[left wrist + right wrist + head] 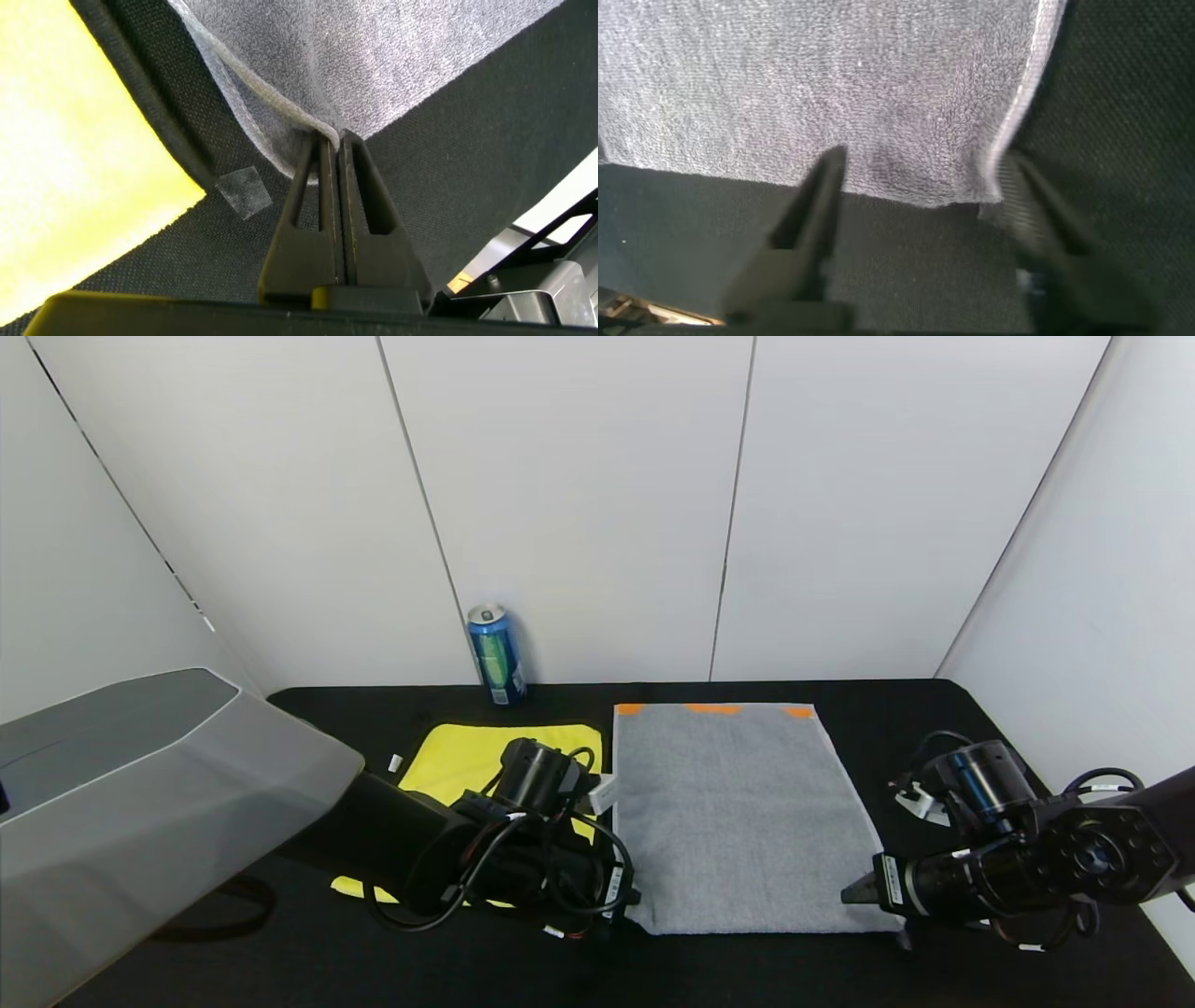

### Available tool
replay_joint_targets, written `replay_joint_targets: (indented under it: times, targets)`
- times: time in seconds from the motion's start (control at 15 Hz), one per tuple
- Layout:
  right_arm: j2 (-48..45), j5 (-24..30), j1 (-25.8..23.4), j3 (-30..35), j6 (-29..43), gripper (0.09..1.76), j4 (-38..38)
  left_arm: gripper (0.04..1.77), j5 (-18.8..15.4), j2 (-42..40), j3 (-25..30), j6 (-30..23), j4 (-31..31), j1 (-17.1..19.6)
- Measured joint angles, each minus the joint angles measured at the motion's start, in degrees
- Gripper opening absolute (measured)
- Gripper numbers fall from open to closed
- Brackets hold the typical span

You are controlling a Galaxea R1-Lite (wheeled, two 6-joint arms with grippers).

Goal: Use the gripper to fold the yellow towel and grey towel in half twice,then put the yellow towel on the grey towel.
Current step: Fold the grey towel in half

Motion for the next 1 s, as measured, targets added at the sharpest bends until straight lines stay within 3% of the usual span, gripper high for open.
replay_joint_targets:
  times: [0.2, 0.27, 0.33, 1.0]
  targets:
    - [0.0, 0.0, 0.1, 0.0, 0.0, 0.76, 0.0, 0.1, 0.0, 0.0, 0.0, 0.0, 0.0, 0.0]
    - [0.0, 0.0, 0.1, 0.0, 0.0, 0.32, 0.0, 0.1, 0.0, 0.0, 0.0, 0.0, 0.0, 0.0]
    - [0.0, 0.0, 0.1, 0.1, 0.0, 0.13, 0.0, 0.1, 0.0, 0.0, 0.0, 0.0, 0.0, 0.0]
    - [-1.4, 0.3, -0.7, 0.4, 0.3, 0.12, 0.2, 0.1, 0.0, -0.4, 0.1, -0.3, 0.0, 0.2]
